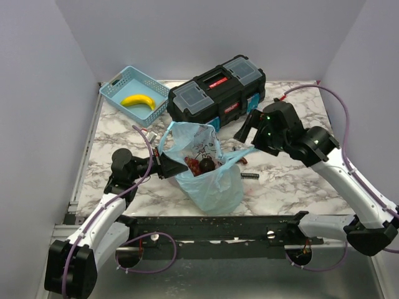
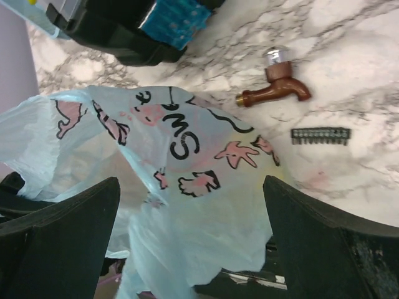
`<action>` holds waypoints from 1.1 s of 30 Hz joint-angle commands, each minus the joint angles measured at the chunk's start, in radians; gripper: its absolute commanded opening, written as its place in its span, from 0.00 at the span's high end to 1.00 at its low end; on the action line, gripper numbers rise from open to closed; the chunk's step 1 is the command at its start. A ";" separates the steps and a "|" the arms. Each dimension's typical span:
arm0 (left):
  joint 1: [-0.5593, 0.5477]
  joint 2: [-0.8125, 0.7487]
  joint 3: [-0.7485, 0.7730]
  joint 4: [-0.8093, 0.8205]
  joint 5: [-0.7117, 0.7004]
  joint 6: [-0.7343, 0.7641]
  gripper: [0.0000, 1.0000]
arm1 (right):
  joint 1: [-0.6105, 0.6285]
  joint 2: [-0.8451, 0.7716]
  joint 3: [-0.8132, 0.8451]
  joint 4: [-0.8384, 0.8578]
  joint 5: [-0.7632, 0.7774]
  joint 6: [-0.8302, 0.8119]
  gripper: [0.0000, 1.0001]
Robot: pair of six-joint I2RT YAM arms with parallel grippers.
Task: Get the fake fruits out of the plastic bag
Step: Adjust the plastic bag at the center of the board.
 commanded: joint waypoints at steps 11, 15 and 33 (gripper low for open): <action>-0.007 -0.020 0.039 -0.142 -0.034 0.091 1.00 | 0.276 -0.120 -0.084 0.001 -0.035 0.218 0.00; -0.012 -0.045 0.045 -0.164 -0.042 0.095 1.00 | 0.482 0.002 -0.045 0.021 0.155 0.276 0.00; -0.013 -0.122 0.037 -0.140 -0.104 -0.023 1.00 | 0.498 0.037 -0.254 0.021 0.502 0.591 0.87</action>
